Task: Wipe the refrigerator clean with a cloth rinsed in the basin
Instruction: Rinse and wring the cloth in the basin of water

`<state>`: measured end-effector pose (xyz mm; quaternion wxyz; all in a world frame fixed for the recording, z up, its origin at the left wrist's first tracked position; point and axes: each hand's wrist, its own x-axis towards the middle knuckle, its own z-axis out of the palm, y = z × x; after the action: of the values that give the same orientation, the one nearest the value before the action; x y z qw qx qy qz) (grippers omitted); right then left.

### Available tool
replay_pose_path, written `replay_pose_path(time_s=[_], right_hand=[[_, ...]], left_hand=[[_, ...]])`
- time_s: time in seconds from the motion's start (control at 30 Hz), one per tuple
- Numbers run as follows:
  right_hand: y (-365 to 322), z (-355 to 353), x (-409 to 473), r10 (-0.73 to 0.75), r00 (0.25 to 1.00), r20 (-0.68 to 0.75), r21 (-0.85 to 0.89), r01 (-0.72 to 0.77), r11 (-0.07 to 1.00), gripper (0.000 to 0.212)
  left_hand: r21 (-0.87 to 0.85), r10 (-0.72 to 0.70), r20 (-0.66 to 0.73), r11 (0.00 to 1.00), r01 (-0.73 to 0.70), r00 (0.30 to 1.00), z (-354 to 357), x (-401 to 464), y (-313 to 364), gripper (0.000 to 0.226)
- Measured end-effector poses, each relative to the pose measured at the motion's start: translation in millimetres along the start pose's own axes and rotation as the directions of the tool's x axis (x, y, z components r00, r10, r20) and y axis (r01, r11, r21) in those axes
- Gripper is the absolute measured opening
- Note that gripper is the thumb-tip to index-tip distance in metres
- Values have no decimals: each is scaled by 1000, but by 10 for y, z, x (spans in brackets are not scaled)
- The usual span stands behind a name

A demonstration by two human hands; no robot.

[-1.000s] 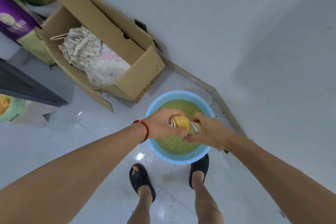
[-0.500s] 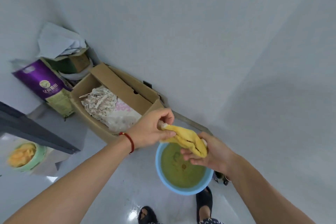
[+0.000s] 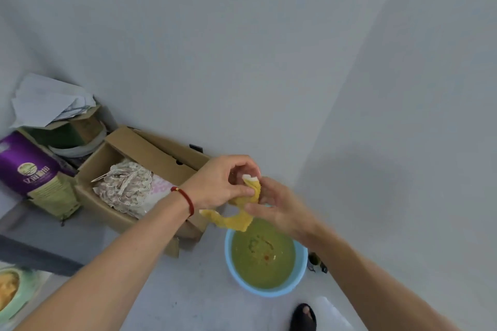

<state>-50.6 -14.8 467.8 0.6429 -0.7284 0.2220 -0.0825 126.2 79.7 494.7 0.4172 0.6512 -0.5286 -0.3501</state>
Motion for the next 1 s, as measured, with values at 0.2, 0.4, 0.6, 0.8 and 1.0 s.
replay_pose_path(time_s=[0.2, 0.4, 0.6, 0.8, 1.0], right_hand=[[-270, -169, 7, -66, 985, -161, -38, 61, 997, 25], [-410, -561, -121, 11, 979, -202, 307, 53, 950, 38], [-166, -739, -324, 29, 982, -187, 448, 59, 892, 35], [-221, -794, -367, -112, 965, -235, 167, 154, 974, 12], [-283, -925, -465, -55, 984, -167, 274, 100, 956, 39]], left_hand=[[75, -126, -168, 987, 140, 978, -27, -98, 197, 62], [-529, -419, 42, 760, 376, 907, 311, -93, 446, 42], [-236, -262, -135, 945, 226, 956, 313, 157, 809, 20], [336, -106, -44, 935, 115, 993, 75, 259, 1111, 35], [-382, -174, 220, 890, 249, 960, -162, 275, 1159, 46]])
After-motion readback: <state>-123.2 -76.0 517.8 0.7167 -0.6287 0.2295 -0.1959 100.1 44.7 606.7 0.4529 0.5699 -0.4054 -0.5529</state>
